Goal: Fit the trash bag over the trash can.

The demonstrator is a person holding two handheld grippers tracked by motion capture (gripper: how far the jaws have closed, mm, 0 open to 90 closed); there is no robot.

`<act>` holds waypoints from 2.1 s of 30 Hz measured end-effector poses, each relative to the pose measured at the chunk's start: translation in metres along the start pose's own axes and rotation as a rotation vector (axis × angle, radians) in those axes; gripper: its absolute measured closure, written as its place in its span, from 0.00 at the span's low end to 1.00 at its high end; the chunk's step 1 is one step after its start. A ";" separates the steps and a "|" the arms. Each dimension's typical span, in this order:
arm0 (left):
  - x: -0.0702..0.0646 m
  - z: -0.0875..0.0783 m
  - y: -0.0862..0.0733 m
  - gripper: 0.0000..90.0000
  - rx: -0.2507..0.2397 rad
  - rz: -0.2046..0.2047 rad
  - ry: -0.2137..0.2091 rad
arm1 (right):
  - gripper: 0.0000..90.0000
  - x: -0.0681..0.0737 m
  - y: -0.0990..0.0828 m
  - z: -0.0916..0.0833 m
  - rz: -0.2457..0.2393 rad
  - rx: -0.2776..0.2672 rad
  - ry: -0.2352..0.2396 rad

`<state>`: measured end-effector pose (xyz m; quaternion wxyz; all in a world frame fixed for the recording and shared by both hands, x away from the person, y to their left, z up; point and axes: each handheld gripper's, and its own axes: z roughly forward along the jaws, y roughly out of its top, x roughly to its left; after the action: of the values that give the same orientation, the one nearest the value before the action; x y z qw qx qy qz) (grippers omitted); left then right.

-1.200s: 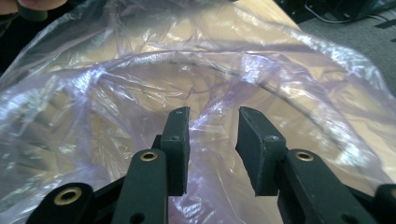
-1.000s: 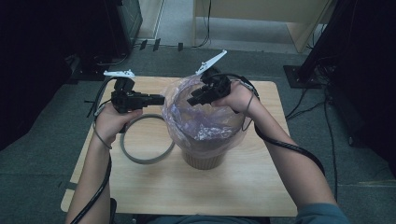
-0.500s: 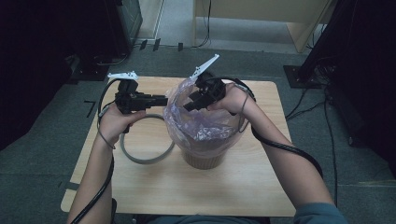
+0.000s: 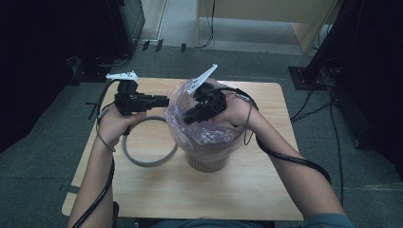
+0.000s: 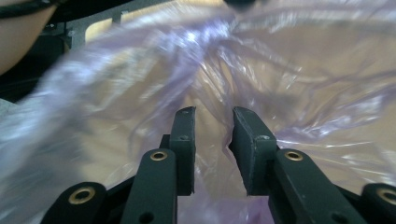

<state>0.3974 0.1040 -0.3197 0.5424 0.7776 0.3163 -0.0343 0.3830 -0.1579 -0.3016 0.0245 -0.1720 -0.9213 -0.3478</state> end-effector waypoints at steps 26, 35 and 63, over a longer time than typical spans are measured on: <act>0.001 0.000 0.000 0.75 -0.003 -0.011 -0.008 | 0.24 -0.007 0.006 -0.025 -0.004 -0.051 -0.102; 0.003 0.004 -0.001 0.81 0.019 -0.034 -0.013 | 0.31 -0.035 -0.011 -0.055 0.095 -0.053 -0.132; -0.009 -0.042 0.005 0.43 -0.058 0.018 0.036 | 0.29 -0.023 -0.059 -0.110 0.056 -0.187 -0.139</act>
<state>0.3811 0.1353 -0.2946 0.5593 0.7648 0.3197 -0.0063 0.3769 -0.2778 -0.2593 -0.0459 -0.2230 -0.8791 -0.4188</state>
